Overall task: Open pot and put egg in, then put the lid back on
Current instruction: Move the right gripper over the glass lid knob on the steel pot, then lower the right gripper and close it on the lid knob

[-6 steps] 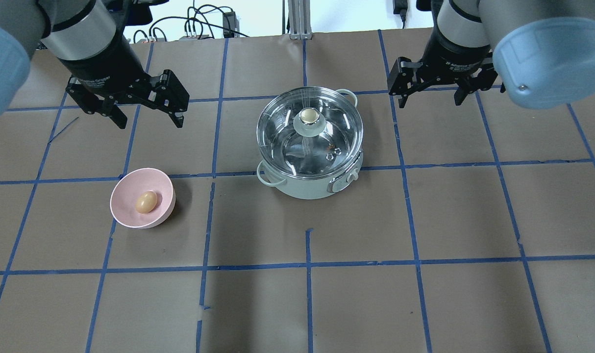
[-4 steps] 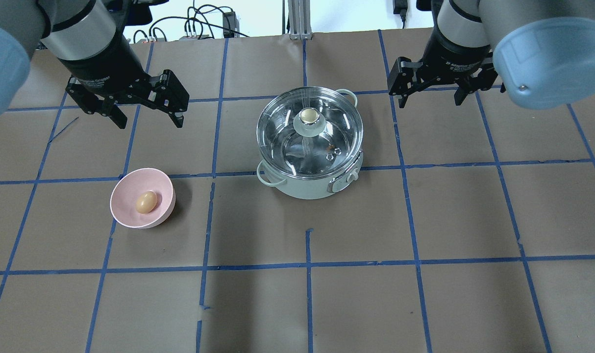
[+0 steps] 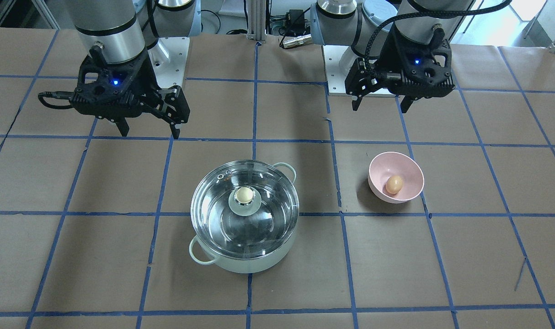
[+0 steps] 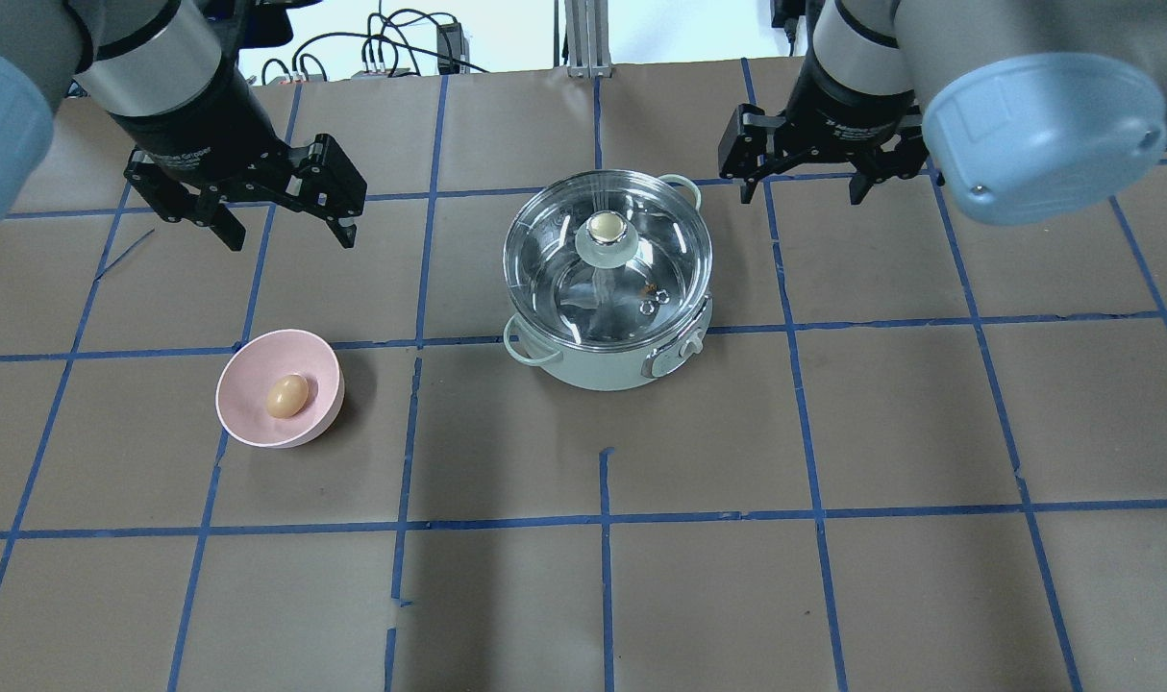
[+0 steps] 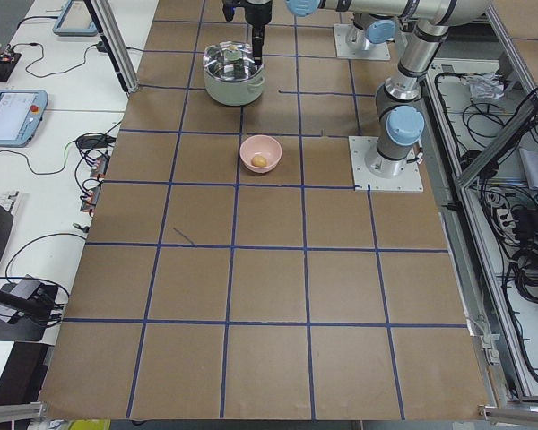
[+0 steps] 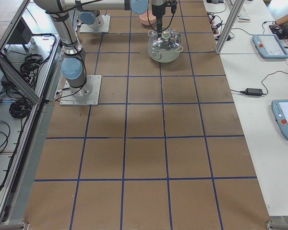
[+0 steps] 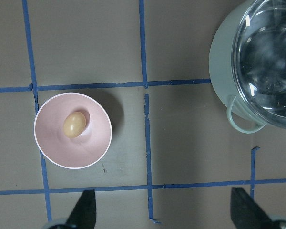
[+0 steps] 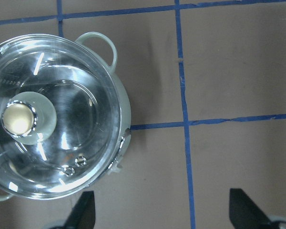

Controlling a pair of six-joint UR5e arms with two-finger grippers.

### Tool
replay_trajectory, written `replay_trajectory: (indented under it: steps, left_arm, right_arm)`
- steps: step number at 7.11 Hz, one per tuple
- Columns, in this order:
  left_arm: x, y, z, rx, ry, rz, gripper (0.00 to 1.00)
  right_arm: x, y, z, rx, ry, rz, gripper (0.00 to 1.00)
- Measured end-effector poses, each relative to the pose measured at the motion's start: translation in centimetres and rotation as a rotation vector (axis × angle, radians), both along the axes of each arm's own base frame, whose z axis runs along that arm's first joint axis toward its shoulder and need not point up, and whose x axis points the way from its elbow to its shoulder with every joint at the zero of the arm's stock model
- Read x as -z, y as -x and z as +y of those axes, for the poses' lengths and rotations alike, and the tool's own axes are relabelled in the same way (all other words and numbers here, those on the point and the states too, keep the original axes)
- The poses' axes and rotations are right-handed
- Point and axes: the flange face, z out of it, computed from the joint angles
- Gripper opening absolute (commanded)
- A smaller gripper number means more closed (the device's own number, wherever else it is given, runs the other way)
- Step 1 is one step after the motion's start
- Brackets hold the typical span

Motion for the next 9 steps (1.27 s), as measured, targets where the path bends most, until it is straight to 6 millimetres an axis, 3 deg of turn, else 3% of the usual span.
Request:
replay_trajectory:
  steps: [1, 4, 7, 8, 9]
  left_arm:
    - [0.0, 0.0, 0.0, 0.000, -0.001, 0.000, 1.00]
    - [0.1, -0.1, 0.0, -0.001, -0.001, -0.001, 1.00]
    - [0.1, -0.1, 0.1, 0.000, -0.003, -0.001, 1.00]
    - [0.1, -0.1, 0.1, 0.000, -0.003, -0.001, 1.00]
    - [0.1, 0.0, 0.1, 0.001, -0.003, -0.001, 1.00]
  right_arm:
    - [1.0, -2.2, -0.6, 0.026, 0.015, -0.019, 1.00]
    - [7.0, -10.3, -2.8, 0.096, 0.057, -0.074, 0.99]
    - [10.8, -13.6, -4.7, 0.131, 0.045, -0.086, 0.96]
    - [11.5, -14.3, -5.2, 0.136, 0.039, -0.086, 0.86]
    - [11.9, -14.8, -5.3, 0.136, 0.035, -0.085, 0.64]
